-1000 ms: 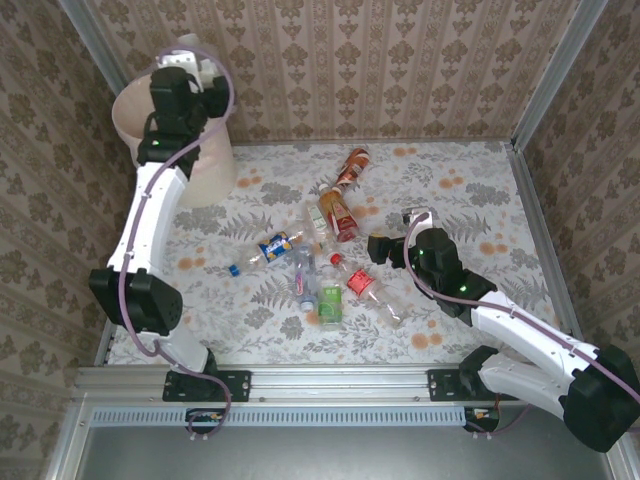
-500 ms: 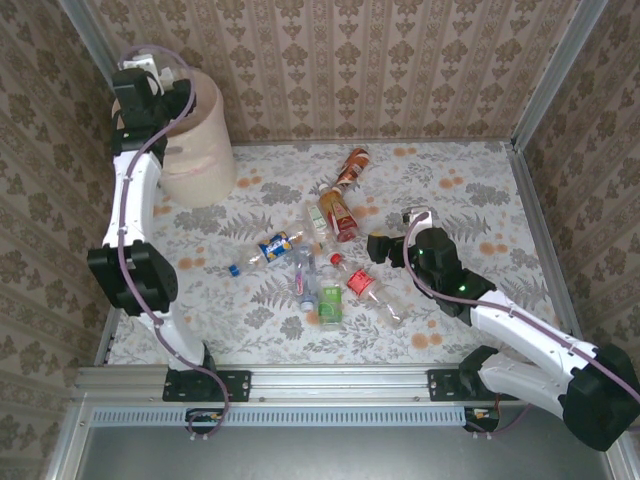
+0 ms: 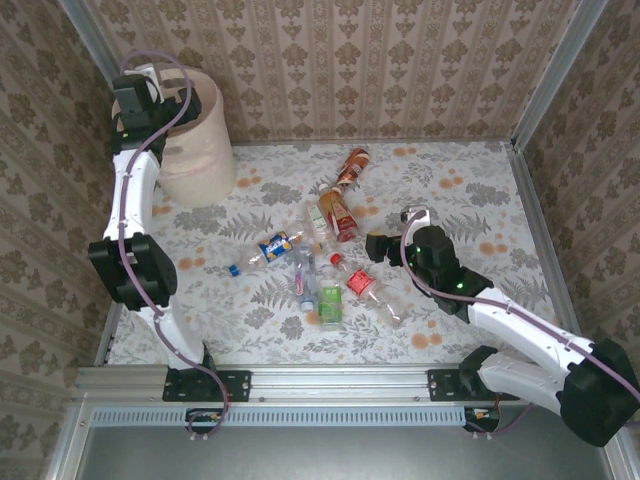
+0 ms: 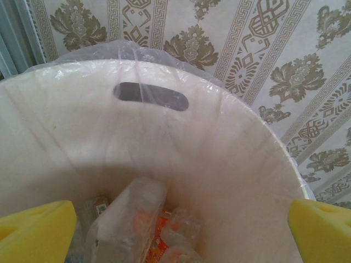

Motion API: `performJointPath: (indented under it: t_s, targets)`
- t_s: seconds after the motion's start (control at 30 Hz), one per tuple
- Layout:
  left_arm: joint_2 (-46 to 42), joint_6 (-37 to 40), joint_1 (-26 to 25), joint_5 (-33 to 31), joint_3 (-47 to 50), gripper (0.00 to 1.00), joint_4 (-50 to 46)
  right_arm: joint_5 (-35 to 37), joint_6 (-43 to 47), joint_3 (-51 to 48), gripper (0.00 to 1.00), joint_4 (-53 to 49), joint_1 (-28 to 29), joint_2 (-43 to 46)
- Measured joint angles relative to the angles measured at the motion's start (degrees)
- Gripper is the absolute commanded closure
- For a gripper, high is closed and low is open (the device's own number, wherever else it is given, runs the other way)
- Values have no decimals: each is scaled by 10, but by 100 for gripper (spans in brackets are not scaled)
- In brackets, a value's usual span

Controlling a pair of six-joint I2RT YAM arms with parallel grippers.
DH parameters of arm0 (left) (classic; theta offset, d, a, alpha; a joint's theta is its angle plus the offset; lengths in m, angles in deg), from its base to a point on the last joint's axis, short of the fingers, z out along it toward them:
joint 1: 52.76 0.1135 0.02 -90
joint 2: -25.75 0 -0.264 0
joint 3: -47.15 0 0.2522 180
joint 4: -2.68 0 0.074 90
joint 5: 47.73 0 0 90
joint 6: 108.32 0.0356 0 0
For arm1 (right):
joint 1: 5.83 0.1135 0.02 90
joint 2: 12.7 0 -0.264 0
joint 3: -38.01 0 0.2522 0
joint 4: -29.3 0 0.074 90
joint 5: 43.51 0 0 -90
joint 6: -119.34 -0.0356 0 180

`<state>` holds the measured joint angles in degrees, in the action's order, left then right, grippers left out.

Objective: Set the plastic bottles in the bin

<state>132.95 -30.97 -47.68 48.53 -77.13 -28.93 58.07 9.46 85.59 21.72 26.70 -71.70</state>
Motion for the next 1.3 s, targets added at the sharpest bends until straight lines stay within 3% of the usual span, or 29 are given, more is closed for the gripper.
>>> performJointPath:
  t_s: [0.53, 0.87, 1.3]
  targets:
    - [-32, -30, -3, 6, 21, 0, 3, -13, -24, 52, 0, -19, -15, -47]
    - [-186, -61, -33, 52, 131, 0, 36, -30, -98, 164, 0, -50, -83, -196]
    - [-331, -156, -96, 57, 325, 0, 38, -40, -170, 399, 0, -94, -99, -458]
